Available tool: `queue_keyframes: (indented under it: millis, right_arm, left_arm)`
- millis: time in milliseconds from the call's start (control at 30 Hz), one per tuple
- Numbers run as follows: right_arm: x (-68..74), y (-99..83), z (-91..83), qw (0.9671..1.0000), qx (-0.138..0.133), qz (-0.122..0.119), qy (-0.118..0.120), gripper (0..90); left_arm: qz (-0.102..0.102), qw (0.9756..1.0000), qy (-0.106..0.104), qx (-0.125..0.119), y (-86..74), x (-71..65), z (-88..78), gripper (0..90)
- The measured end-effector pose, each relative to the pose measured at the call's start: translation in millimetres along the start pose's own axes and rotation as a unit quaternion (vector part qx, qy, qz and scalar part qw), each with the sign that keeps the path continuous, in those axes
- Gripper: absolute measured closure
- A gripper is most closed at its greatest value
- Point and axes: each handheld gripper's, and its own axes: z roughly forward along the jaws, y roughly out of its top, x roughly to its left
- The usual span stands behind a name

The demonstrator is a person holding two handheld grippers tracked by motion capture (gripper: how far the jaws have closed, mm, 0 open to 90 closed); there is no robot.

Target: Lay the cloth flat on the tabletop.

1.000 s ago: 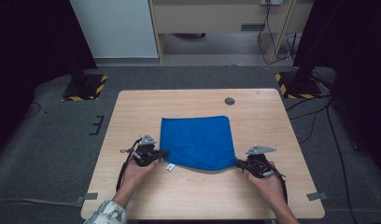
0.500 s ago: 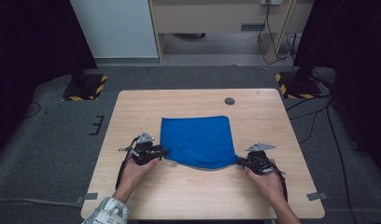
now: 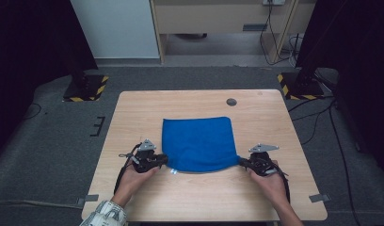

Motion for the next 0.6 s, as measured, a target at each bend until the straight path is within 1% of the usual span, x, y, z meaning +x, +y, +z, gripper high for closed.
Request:
queue_keyframes:
  millis: [33, 100, 200, 267, 367, 400, 433, 467, 500, 533, 567, 600]
  right_arm:
    - [-0.3, -0.1, 0.0, 1.0, 0.0, -0.002, 0.0, 87.9]
    - [0.3, -0.4, -0.7, 1.0, 0.001, -0.002, 0.0, 87.9]
    - [1.2, -0.2, -3.3, 1.0, -0.005, 0.002, 0.002, 87.9]
    - [0.7, -0.3, -3.1, 1.0, -0.006, 0.0, 0.001, 87.9]
    - [1.0, -0.4, -2.8, 1.0, -0.003, 0.0, 0.002, 87.9]
    - [0.8, -0.3, -3.3, 1.0, -0.005, -0.003, 0.002, 87.9]
    - [1.2, -0.2, -3.9, 1.0, -0.007, 0.0, 0.003, 87.9]
    - [1.2, -0.3, -4.7, 1.0, -0.007, 0.0, 0.004, 87.9]
    - [1.1, -0.3, -5.0, 1.0, -0.008, -0.001, 0.004, 87.9]
    - [1.1, -0.4, -5.1, 1.0, -0.008, -0.001, 0.004, 87.9]
    - [1.4, -0.4, -4.9, 1.0, -0.008, 0.0, 0.003, 87.9]
    - [1.6, -0.3, -4.8, 1.0, -0.008, 0.0, 0.003, 87.9]
  left_arm:
    - [-0.004, 1.0, 0.004, 0.005, -1.7, 0.8, -1.0, 69.2]
    - [-0.001, 0.9999, 0.014, 0.008, -4.2, 1.8, -4.0, 68.0]
    - [-0.001, 0.9998, 0.017, 0.006, -8.1, 3.9, -11.9, 70.2]
    - [-0.003, 0.9998, 0.019, 0.007, -11.2, 4.4, -17.2, 71.5]
    - [-0.004, 0.9999, 0.008, 0.012, -16.2, 3.2, -23.7, 76.3]
    - [-0.004, 0.9999, 0.0, 0.013, -17.6, 2.2, -25.4, 76.3]
    - [-0.006, 0.9998, -0.015, 0.006, -18.8, 0.6, -26.9, 75.4]
    - [-0.006, 0.9996, -0.028, 0.001, -19.2, -1.7, -28.4, 73.4]
    - [0.001, 0.9995, -0.031, -0.003, -19.4, -4.7, -29.2, 70.3]
    - [0.012, 0.9994, -0.032, -0.004, -19.5, -8.1, -28.7, 65.6]
    - [0.024, 0.9994, -0.025, -0.003, -19.7, -11.4, -26.0, 58.9]
    - [0.028, 0.9994, -0.021, 0.0, -19.7, -12.7, -22.9, 51.1]
